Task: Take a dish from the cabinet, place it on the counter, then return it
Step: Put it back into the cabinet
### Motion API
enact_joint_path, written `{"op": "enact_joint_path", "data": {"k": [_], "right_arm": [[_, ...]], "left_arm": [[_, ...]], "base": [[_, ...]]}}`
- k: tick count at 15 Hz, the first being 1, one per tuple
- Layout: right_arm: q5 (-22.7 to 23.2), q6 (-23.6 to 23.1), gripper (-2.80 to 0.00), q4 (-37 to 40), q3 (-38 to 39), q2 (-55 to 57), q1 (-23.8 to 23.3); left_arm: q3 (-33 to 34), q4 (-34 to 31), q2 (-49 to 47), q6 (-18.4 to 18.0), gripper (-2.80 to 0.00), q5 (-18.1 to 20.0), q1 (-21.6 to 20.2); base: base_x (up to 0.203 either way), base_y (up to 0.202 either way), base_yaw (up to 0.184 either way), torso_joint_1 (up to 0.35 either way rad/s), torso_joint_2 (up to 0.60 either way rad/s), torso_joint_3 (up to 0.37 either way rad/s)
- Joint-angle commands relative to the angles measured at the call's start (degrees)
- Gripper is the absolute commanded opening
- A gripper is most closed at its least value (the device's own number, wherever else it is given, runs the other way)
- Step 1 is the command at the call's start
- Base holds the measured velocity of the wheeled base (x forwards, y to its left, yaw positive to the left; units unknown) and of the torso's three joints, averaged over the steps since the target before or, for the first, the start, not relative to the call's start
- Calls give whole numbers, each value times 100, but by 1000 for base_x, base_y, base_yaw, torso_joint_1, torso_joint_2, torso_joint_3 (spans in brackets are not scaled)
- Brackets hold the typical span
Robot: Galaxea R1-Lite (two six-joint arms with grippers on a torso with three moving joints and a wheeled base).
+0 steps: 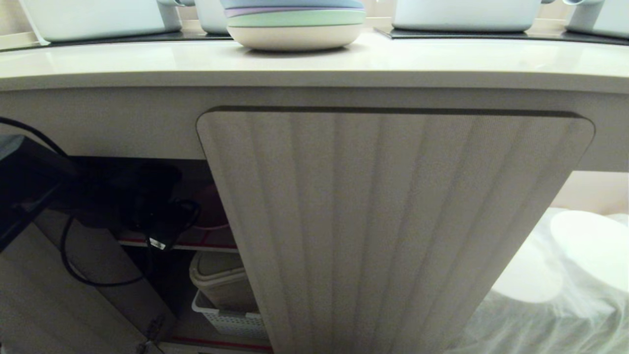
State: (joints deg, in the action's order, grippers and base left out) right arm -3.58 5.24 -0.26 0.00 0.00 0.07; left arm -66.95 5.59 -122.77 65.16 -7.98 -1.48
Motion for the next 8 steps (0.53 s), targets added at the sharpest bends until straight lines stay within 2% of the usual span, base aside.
{"op": "enact_joint_path", "data": {"k": [1,4,8], "right_arm": [[-2,4,-280,-6,0,0,1],[-2,4,-280,0,0,0,1],[-2,4,-280,0,0,0,1]], "left_arm": [[127,59,115,15,0,-1,-2],[500,449,249,-27,0,9,3],[1007,1163,455,-491,0,4,7]], "base": [[0,0,0,0,0,0],[0,0,0,0,0,0],[0,0,0,0,0,0]]}}
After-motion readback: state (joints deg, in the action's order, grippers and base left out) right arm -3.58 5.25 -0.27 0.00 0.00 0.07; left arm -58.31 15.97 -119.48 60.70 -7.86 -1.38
